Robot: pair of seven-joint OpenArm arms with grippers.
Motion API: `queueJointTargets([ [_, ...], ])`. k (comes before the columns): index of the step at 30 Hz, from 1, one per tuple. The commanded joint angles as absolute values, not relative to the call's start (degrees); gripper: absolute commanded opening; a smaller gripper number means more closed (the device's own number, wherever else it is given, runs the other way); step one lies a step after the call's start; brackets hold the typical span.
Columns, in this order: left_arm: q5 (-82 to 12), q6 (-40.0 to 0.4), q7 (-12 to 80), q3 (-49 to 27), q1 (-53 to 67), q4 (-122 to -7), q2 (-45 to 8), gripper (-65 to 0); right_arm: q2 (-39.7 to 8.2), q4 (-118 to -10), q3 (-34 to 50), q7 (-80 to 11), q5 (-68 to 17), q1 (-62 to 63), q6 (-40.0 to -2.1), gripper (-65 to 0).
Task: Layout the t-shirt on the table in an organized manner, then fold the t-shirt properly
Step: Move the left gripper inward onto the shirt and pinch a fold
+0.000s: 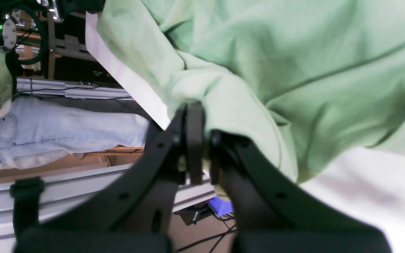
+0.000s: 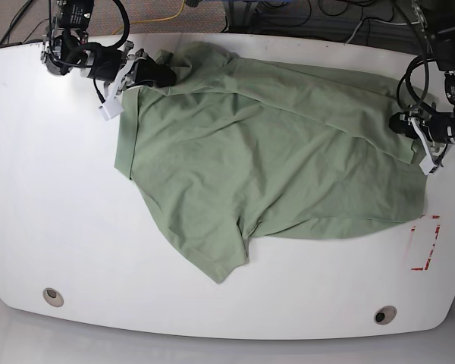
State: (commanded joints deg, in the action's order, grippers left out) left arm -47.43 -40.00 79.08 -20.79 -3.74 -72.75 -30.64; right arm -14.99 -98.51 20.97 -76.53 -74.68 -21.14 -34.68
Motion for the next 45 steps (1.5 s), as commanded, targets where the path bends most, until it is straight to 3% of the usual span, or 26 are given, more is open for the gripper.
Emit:
queueJointTargets([
  [45, -46.11, -40.0, 79.16, -18.07, -3.3, -75.47, -29.14, -33.8, -14.99, -98.51, 20.88, -76.53, -74.95, -21.23, -34.68, -64.7],
])
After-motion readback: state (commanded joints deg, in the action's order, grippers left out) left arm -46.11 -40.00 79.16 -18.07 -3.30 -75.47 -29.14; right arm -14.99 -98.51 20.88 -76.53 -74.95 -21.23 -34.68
